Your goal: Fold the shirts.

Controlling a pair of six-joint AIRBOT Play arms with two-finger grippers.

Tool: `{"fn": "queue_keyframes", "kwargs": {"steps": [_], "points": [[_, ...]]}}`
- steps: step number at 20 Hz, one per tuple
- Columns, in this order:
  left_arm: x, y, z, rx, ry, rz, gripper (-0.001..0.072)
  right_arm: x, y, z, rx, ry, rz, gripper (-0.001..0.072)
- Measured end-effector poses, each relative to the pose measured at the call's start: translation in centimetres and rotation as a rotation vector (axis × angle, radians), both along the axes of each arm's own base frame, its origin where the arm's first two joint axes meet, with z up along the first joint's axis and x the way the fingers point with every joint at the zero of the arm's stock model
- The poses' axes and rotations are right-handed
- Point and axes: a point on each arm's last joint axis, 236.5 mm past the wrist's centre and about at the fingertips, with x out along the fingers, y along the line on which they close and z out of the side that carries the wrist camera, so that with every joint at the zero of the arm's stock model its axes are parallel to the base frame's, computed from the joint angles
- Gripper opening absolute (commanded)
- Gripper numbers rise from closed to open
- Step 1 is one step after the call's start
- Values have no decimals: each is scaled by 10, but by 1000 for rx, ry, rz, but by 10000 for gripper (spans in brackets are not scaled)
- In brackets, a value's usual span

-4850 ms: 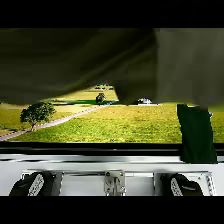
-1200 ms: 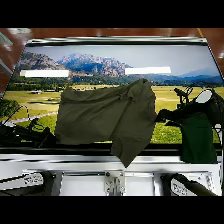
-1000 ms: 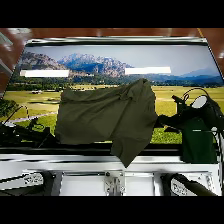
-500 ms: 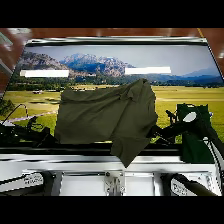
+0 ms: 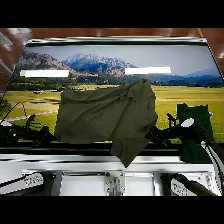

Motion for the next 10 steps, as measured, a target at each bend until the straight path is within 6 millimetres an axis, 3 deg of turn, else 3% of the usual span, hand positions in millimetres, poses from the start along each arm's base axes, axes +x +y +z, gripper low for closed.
{"fn": "queue_keyframes", "kwargs": {"steps": [2,3,5,7,8,10], "points": [[1,-1,1,-3,-4,4,37,3,3,-2,-7,-19,-3,96],[3,-1,2,-7,-8,9,36,5,5,-3,-12,-29,1,59],[9,0,6,-6,-29,18,34,6,13,-2,-12,-48,35,59],[24,7,20,20,-89,24,34,21,18,10,-16,-121,88,59],[36,13,31,43,-135,24,34,35,19,23,-22,-184,116,59],[70,32,72,118,-282,29,34,76,18,68,-49,-358,156,59]]}}
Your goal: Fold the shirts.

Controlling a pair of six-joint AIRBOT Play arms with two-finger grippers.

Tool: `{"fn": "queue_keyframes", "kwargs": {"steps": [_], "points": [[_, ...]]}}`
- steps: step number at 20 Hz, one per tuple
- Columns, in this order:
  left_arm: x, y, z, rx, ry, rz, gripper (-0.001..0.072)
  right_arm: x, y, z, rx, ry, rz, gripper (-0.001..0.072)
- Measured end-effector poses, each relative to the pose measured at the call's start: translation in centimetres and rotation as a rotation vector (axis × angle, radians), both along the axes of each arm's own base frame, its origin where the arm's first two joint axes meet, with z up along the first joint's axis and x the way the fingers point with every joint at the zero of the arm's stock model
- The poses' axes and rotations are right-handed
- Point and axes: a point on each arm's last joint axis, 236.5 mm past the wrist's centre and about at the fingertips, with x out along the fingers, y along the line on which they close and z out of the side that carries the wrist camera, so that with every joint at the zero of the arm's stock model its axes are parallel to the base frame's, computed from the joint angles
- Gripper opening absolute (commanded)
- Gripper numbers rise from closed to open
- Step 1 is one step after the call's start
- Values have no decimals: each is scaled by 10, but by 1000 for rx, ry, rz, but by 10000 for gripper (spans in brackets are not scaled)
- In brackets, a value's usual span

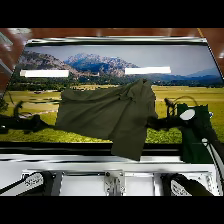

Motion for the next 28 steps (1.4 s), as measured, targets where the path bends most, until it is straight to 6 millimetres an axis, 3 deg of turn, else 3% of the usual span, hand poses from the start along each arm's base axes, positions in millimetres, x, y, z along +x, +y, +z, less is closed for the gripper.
{"fn": "queue_keyframes", "kwargs": {"steps": [2,3,5,6,8,10,12,14,17,20,23,25,28], "points": [[44,20,73,94,-215,27,35,49,-8,75,-48,-248,14,59],[62,28,118,139,-331,47,35,71,-13,128,-75,-399,11,59],[91,38,229,227,-611,110,36,97,-22,244,-121,-697,-20,59],[95,38,295,264,-769,147,36,99,-25,303,-130,-836,-44,59],[80,28,414,327,-1054,208,36,82,-31,417,-155,-1097,-82,59],[42,9,513,370,-1300,253,36,44,-35,512,-185,-1321,-110,59],[-3,-14,577,411,-1471,272,36,4,-38,576,-218,-1479,-131,59],[-43,-29,613,466,-1575,302,36,-35,-41,617,-251,-1590,-151,59],[-83,-37,628,566,-1610,344,36,-75,-44,634,-301,-1625,-155,59],[-96,-32,614,667,-1534,353,37,-92,-48,618,-361,-1553,-129,59],[-86,-22,575,700,-1377,328,37,-82,-52,576,-413,-1375,-79,59],[-72,-11,540,690,-1254,309,37,-65,-55,536,-431,-1208,-34,59],[-42,8,465,629,-1023,273,36,-25,-59,454,-422,-876,35,59]]}}
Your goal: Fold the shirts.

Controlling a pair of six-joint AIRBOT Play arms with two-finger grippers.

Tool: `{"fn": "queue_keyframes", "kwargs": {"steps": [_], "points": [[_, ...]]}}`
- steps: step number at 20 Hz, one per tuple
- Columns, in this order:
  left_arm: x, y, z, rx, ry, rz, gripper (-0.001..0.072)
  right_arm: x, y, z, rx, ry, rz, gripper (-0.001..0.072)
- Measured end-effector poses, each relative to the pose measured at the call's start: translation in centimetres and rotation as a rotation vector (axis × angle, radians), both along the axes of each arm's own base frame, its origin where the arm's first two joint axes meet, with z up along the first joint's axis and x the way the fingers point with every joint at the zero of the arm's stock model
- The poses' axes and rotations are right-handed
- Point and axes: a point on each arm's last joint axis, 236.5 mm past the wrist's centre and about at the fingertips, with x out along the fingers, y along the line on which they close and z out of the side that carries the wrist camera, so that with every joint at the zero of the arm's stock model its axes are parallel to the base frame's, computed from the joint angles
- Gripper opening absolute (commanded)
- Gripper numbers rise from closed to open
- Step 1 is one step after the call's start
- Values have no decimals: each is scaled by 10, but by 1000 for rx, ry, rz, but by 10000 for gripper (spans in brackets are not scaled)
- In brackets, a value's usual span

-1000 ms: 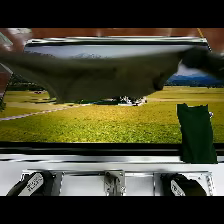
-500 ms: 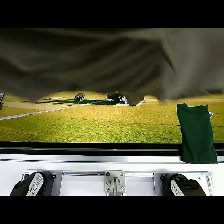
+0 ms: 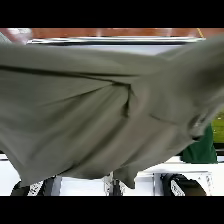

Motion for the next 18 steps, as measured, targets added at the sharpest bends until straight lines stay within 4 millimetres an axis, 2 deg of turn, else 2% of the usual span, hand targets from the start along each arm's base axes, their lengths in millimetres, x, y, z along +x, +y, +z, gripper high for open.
{"fn": "queue_keyframes", "kwargs": {"steps": [2,5,7,9,11,13,16,17,18], "points": [[19,12,-61,-70,158,-7,37,28,-2,-59,12,214,-5,59],[43,27,-163,-199,396,-19,37,81,-3,-151,57,462,-30,59],[61,33,-222,-266,520,-36,37,120,4,-204,120,550,-35,59],[83,33,-268,-320,609,-67,37,158,15,-244,200,580,-35,60],[111,28,-301,-351,646,-111,37,197,25,-276,282,566,-48,60],[144,21,-326,-364,645,-139,37,228,31,-299,327,528,-72,60],[187,12,-358,-375,633,-141,38,258,35,-336,341,508,-110,68],[196,6,-371,-382,645,-147,51,262,38,-348,338,517,-113,129],[200,-1,-383,-389,669,-158,152,264,42,-360,338,536,-114,314]]}}
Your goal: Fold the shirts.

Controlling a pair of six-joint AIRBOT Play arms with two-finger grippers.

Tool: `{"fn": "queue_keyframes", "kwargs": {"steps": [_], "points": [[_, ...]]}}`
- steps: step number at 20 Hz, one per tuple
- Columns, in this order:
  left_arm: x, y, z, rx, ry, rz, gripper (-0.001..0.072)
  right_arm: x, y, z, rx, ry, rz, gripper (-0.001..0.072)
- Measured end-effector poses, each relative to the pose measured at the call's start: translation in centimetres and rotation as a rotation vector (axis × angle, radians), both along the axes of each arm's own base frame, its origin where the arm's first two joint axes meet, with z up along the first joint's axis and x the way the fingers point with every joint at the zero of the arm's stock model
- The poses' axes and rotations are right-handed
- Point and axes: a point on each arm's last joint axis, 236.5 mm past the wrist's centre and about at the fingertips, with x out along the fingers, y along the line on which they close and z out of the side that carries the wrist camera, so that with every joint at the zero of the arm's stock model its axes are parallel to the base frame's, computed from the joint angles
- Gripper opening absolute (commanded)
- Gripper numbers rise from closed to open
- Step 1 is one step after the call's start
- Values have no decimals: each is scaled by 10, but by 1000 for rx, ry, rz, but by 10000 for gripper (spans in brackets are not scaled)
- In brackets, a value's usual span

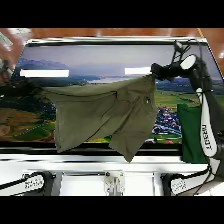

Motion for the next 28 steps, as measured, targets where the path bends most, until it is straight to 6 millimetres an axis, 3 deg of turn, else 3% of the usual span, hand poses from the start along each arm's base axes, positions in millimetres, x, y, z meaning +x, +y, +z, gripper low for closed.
{"fn": "queue_keyframes", "kwargs": {"steps": [1,2,3,5,6,7,9,11,14,18,22,28], "points": [[2,-8,-13,-13,30,-16,397,0,4,-9,-3,14,7,523],[-1,-13,-25,-26,67,-33,579,1,8,-14,-3,20,12,578],[-5,-15,-32,-37,101,-43,592,0,10,-16,-6,25,19,578],[-20,-8,-41,-52,190,-50,584,-6,7,-11,-29,33,52,577],[-30,2,-43,-52,240,-42,512,-10,0,-5,-52,34,64,575],[-44,14,-44,-52,302,-36,472,-18,-12,1,-84,46,74,574],[-79,33,-45,-62,428,-28,471,-39,-41,10,-147,103,81,574],[-115,41,-50,-73,531,-22,471,-68,-72,5,-190,210,79,574],[-165,21,-71,-118,647,-40,474,-116,-98,-16,-184,397,82,574],[-223,-25,-109,-211,761,-129,475,-156,-99,-50,-133,549,98,574],[-250,-62,-127,-295,799,-190,474,-160,-95,-66,-100,556,91,574],[-268,-83,-145,-302,821,-222,463,-154,-94,-71,-94,526,78,574]]}}
